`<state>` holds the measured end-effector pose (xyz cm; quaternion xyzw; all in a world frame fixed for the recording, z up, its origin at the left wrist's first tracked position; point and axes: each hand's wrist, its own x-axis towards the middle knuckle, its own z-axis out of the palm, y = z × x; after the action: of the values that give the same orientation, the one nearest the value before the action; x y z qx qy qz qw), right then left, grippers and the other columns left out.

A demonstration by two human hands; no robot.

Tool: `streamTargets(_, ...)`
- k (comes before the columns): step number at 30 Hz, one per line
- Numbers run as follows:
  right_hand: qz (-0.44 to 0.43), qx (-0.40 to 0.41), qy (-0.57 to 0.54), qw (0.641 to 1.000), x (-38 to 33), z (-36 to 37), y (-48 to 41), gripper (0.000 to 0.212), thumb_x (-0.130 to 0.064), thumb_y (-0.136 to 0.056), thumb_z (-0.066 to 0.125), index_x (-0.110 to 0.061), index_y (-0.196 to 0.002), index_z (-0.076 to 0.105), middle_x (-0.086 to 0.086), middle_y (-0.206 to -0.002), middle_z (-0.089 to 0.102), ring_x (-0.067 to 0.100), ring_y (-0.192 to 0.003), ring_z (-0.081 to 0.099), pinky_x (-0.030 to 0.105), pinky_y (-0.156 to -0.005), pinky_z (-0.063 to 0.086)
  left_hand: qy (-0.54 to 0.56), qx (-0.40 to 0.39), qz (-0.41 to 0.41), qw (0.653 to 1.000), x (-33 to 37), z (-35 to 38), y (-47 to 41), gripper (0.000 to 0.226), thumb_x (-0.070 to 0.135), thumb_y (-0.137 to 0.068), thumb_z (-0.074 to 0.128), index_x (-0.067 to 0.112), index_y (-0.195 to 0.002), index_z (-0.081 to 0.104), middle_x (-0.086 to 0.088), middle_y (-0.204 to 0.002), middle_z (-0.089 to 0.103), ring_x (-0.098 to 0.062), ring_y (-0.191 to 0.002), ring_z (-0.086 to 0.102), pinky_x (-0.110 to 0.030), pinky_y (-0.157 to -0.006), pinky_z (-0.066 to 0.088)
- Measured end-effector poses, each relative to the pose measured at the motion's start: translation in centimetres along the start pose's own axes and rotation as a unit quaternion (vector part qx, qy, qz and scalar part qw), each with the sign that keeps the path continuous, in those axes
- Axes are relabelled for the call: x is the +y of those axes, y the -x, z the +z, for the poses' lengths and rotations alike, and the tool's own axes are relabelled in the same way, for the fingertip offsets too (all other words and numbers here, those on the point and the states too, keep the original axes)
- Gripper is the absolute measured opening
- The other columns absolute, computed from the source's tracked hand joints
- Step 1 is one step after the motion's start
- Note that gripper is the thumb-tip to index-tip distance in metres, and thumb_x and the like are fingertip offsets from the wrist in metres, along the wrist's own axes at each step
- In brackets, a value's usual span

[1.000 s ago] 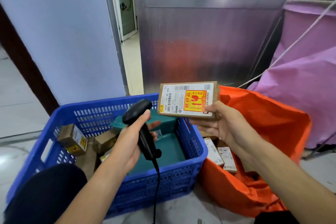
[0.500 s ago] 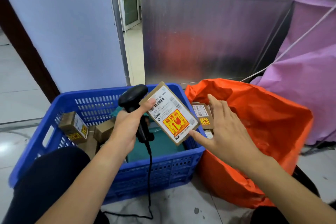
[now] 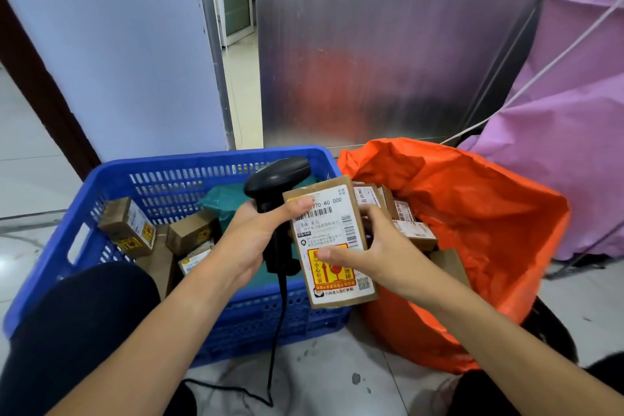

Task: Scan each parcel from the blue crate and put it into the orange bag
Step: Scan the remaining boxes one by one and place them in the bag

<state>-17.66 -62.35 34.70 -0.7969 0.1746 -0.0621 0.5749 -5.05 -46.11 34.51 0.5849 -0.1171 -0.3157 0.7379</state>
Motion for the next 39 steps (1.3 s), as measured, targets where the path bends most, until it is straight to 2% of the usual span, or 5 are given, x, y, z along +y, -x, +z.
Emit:
streamTargets(6,-0.002,-0.014,0.002,1.000,0.1,0.0,-0.5,0.090,-0.044,-0.059,0.098,-0.023,-0.131,0.049,-0.002,-0.118,0.075,0.012,-0.103,0.074,0.044,-0.092,0.061,-0.011,-0.008,-0.003,1.000,0.0,0.1,0.2,0.047,0.034,-0.069,0.082,0.011,-0.108,0.071,-0.012,-0.104,0.081,-0.030,-0.100,0.077,-0.048,-0.097,0.057)
streamTargets(11,-0.025,0.052,0.021,0.998,-0.6,-1.2,-0.4,0.070,-0.027,-0.072,0.094,-0.023,-0.125,0.049,-0.006,-0.114,0.075,0.006,-0.101,0.073,0.029,-0.082,0.061,0.006,0.004,-0.005,1.000,-0.2,-0.5,-0.6,0.071,0.052,-0.076,0.084,0.001,-0.122,0.069,-0.014,-0.103,0.073,-0.020,-0.064,0.058,-0.033,-0.065,0.051)
streamTargets(19,-0.030,0.250,0.052,0.966,-0.7,-4.6,-1.4,0.069,-0.037,-0.074,0.092,-0.022,-0.123,0.046,-0.014,-0.108,0.068,0.006,-0.098,0.070,0.043,-0.087,0.062,0.004,-0.024,0.015,1.000,-0.6,-1.0,-1.0,0.028,0.031,-0.081,0.083,0.009,-0.092,0.071,-0.010,-0.080,0.065,-0.022,-0.056,0.046,-0.036,-0.059,0.043)
streamTargets(28,-0.018,0.274,0.121,0.954,-0.5,-4.7,-1.6,0.067,-0.041,-0.078,0.088,-0.020,-0.122,0.042,-0.021,-0.100,0.057,0.012,-0.100,0.066,0.035,-0.080,0.058,-0.008,-0.059,0.025,0.998,-0.9,-0.6,-0.6,0.011,0.020,-0.081,0.084,0.016,-0.077,0.075,-0.014,-0.072,0.062,-0.023,-0.047,0.045,-0.033,-0.053,0.043)
streamTargets(39,-0.009,0.266,0.152,0.952,-0.4,-4.4,-1.7,0.071,-0.049,-0.074,0.088,-0.023,-0.122,0.041,-0.018,-0.105,0.062,0.015,-0.100,0.068,0.048,-0.084,0.061,-0.016,-0.075,0.034,0.996,-1.1,-0.4,-0.4,0.004,0.014,-0.090,0.076,0.011,-0.088,0.073,-0.013,-0.067,0.059,-0.024,-0.048,0.045,-0.033,-0.053,0.043)
